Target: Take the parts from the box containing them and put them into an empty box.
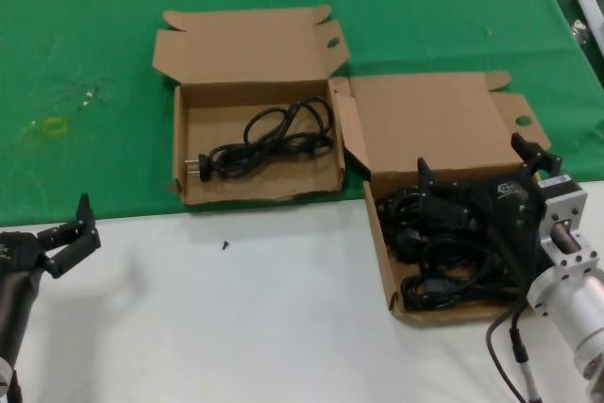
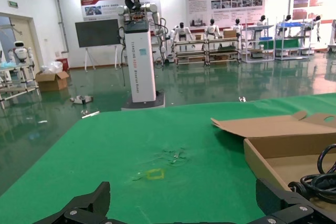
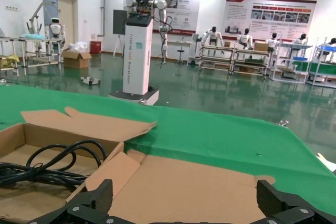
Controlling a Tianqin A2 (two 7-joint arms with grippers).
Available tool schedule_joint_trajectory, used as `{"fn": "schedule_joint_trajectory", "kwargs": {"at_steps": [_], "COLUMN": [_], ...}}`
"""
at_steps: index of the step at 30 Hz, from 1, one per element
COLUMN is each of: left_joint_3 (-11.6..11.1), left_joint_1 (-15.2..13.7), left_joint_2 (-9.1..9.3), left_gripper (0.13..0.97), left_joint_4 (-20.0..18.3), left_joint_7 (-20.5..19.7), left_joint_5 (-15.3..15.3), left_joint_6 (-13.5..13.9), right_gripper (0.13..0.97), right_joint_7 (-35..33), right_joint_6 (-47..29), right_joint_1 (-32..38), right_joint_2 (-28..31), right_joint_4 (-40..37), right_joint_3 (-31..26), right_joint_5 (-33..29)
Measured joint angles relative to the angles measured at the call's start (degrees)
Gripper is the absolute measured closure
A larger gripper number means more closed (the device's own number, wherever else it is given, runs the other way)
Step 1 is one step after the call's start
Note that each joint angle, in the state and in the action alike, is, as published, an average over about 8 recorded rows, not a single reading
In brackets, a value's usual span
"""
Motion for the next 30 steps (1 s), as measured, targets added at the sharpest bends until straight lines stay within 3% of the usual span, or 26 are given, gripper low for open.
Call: {"fn": "schedule_joint_trajectory", "kwargs": {"at_steps": [30], "left_joint_3": [0.0], "left_joint_1": [0.0], "left_joint_2": [0.0], "left_gripper": [0.132], "left_joint_4": [0.0], "left_joint_7": [0.0], "left_joint_5": [0.0], "left_joint_6": [0.0], "right_gripper": [0.129], "right_joint_7": [0.0], "right_joint_6": [0.0], "right_joint_1": [0.0], "right_joint_2": [0.0], "right_joint_4": [0.0], "right_joint_3": [0.0], "right_joint_5": [0.0]}}
